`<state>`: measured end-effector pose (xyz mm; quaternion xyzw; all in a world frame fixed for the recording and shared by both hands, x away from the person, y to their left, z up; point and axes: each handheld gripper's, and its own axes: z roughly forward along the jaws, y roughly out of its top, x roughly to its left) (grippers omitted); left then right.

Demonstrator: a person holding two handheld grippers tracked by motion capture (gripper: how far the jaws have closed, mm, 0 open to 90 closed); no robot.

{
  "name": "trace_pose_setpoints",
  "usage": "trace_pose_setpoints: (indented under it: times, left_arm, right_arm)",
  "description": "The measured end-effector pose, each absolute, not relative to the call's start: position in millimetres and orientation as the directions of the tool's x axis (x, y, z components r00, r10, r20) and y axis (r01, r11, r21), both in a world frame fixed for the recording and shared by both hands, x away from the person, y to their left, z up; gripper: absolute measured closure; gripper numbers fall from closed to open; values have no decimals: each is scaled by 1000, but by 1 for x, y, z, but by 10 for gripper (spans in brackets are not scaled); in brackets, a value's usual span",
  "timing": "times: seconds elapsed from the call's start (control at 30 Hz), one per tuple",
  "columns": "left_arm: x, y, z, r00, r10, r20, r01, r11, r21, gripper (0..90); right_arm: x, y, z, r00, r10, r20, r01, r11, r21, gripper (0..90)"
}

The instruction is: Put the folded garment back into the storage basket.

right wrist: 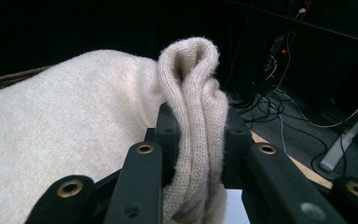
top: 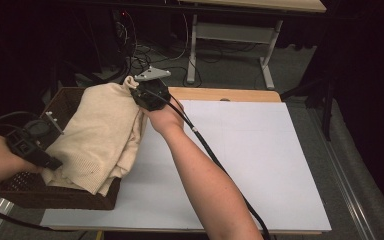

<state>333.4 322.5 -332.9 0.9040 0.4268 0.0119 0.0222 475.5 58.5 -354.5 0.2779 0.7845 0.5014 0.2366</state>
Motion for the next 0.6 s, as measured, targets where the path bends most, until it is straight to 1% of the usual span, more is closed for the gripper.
trace_pose_setpoints:
  times: [0.2, 0.4, 0.6]
  left_arm:
    - [330, 339, -335, 613, 790, -4, 789, -612, 55, 666]
    - [329, 356, -339, 582, 813, 12, 812, -581, 57, 666]
    - [327, 372, -346, 550, 835, 5, 833, -549, 65, 666]
  right_arm:
    - [474, 75, -353, -747, 658, -96, 189, 349, 918, 748]
    - [474, 90, -353, -765, 635, -106, 176, 364, 915, 746]
    - [477, 106, -360, -780, 618, -102, 172, 368, 914, 745]
